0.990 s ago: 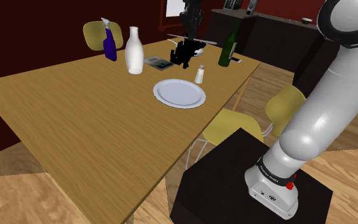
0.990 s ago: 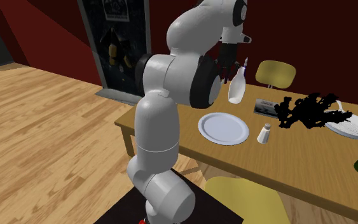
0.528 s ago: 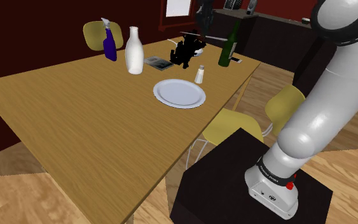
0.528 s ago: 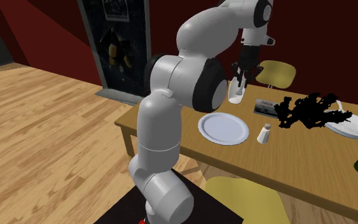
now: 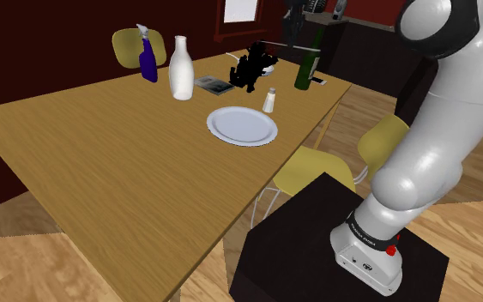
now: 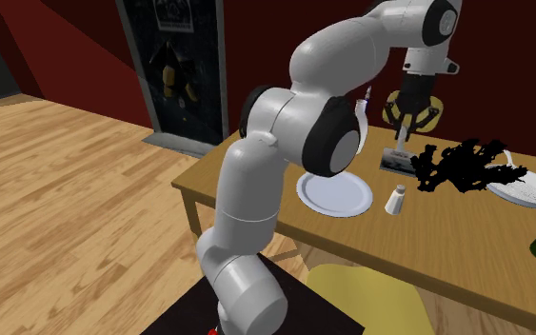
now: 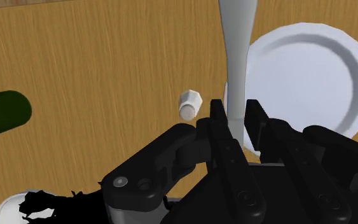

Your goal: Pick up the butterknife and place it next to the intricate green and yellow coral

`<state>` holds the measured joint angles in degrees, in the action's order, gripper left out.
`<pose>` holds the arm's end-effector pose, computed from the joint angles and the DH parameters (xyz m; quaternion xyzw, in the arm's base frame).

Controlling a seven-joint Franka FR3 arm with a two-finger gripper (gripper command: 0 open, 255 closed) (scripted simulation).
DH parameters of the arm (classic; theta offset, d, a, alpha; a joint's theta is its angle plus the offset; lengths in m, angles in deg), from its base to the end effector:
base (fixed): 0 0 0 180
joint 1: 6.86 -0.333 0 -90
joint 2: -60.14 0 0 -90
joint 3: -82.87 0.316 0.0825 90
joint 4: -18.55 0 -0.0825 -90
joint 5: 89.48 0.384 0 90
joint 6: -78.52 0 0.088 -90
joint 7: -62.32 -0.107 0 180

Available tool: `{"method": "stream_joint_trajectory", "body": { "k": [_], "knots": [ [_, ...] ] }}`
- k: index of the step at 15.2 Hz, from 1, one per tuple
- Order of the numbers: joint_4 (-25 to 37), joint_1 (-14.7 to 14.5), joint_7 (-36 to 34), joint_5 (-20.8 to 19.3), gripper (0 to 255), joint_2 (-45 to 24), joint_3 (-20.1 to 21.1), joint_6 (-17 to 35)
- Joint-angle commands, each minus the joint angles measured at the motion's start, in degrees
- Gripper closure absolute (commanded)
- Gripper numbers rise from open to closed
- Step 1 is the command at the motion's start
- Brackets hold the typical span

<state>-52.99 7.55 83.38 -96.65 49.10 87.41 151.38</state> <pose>0.5677 -0.1206 0.6395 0.9915 0.0837 -0.0956 0.0291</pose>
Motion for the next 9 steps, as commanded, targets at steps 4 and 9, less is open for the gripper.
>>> {"method": "stream_joint_trajectory", "body": {
  "k": [4, 9],
  "knots": [
    [6.5, 3.6, 6.4, -0.8, 255, -4.7, -2.4, -1.1],
    [18.3, 7.0, 12.4, -1.3, 255, -12.6, -4.3, -4.2]
  ]
}}
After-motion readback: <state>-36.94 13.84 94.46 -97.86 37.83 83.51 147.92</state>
